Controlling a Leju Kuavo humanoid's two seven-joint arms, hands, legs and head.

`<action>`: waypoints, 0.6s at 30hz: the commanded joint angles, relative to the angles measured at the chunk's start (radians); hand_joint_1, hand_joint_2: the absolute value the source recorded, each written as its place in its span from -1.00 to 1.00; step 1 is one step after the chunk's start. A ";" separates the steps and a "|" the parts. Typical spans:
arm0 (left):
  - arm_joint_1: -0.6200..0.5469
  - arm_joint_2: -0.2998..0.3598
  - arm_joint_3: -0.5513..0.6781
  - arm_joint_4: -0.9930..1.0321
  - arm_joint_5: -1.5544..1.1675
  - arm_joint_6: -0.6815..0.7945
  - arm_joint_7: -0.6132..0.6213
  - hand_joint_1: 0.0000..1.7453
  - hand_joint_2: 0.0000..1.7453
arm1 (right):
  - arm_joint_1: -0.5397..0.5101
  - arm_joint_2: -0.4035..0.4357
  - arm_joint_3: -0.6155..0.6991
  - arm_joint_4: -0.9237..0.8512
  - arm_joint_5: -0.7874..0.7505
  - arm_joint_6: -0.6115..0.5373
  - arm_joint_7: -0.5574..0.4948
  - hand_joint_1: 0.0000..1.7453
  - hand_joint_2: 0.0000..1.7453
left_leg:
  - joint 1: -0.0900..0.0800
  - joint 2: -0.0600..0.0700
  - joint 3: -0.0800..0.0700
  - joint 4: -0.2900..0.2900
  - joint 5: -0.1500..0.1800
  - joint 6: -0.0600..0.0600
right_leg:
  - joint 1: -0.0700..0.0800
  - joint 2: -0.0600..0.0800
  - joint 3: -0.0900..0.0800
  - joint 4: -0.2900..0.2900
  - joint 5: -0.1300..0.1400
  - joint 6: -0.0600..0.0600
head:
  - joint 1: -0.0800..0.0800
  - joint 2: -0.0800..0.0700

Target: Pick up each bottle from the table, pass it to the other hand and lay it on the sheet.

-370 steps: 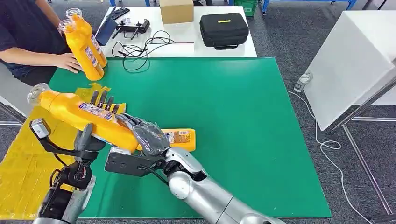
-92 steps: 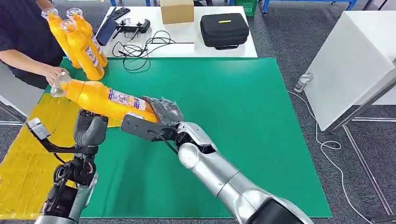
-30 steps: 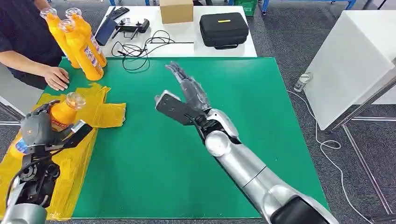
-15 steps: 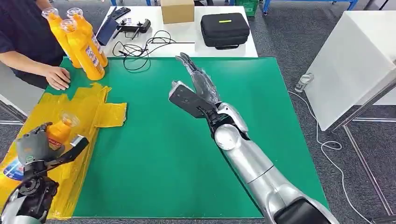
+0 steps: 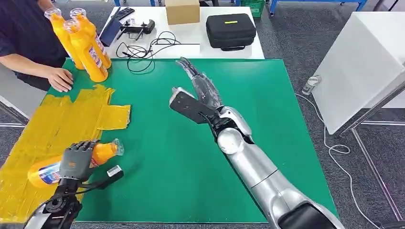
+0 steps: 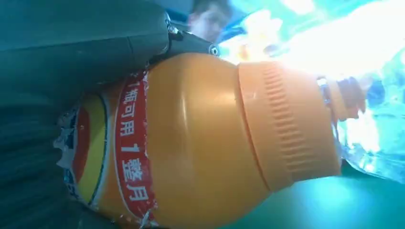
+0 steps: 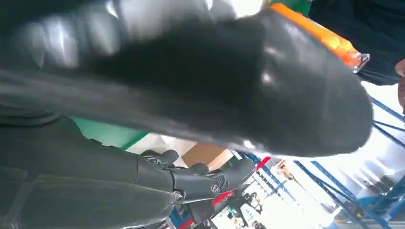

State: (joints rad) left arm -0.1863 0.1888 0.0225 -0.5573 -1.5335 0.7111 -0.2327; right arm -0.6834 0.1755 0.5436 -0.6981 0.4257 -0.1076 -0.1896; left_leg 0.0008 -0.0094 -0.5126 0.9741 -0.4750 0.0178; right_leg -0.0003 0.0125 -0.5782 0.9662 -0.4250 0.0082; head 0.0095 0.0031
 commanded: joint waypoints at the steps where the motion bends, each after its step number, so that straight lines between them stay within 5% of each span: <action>1: 0.022 -0.058 -0.032 -0.030 0.010 -0.013 -0.077 1.00 1.00 | -0.044 0.013 -0.017 0.085 0.008 0.009 -0.006 -1.00 -1.00 | 0.000 0.000 0.002 0.000 0.000 0.000 | 0.000 0.000 0.001 0.000 0.000 0.000 | 0.000 0.000; 9: 0.020 -0.073 -0.078 0.002 0.002 -0.013 -0.097 1.00 1.00 | -0.040 0.029 -0.024 0.086 0.029 0.003 0.006 -1.00 -1.00 | 0.001 0.001 0.004 0.000 -0.001 -0.001 | 0.001 -0.001 0.003 0.000 -0.001 0.001 | 0.000 0.000; 10: 0.009 -0.070 -0.077 0.032 0.012 -0.013 -0.096 -1.00 1.00 | -0.039 0.032 -0.030 0.087 0.037 0.005 0.008 -1.00 -1.00 | 0.000 0.000 0.002 0.000 -0.001 -0.001 | 0.000 -0.001 0.002 0.000 -0.001 0.001 | 0.000 0.000; 11: -0.005 -0.074 -0.081 0.062 -0.003 -0.013 -0.050 -1.00 -1.00 | -0.039 0.034 -0.032 0.084 0.041 0.009 0.010 -1.00 -1.00 | 0.000 -0.001 0.003 -0.001 0.000 -0.001 | 0.000 -0.002 0.003 -0.001 -0.001 0.001 | 0.000 0.000; 12: -0.052 -0.072 -0.101 0.188 -0.007 -0.013 0.020 -1.00 -1.00 | -0.043 0.038 -0.031 0.085 0.045 0.016 0.011 -1.00 -1.00 | 0.001 0.000 0.002 0.000 -0.001 -0.001 | 0.001 -0.001 0.003 -0.001 -0.001 0.001 | 0.000 0.000; 18: -0.074 -0.068 -0.070 0.244 0.047 -0.013 0.002 -1.00 -1.00 | -0.046 0.043 -0.032 0.082 0.057 0.019 0.024 -1.00 -1.00 | 0.000 0.000 0.003 -0.001 0.000 -0.001 | 0.000 -0.001 0.003 0.000 0.000 0.000 | 0.000 0.000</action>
State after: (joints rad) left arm -0.2036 0.1392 -0.0320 -0.5048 -1.5210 0.7122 -0.2319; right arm -0.6842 0.2094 0.5364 -0.6699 0.4715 -0.0988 -0.1808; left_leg 0.0009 -0.0103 -0.5106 0.9739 -0.4748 0.0177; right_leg -0.0005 0.0115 -0.5758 0.9662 -0.4250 0.0082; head 0.0092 0.0027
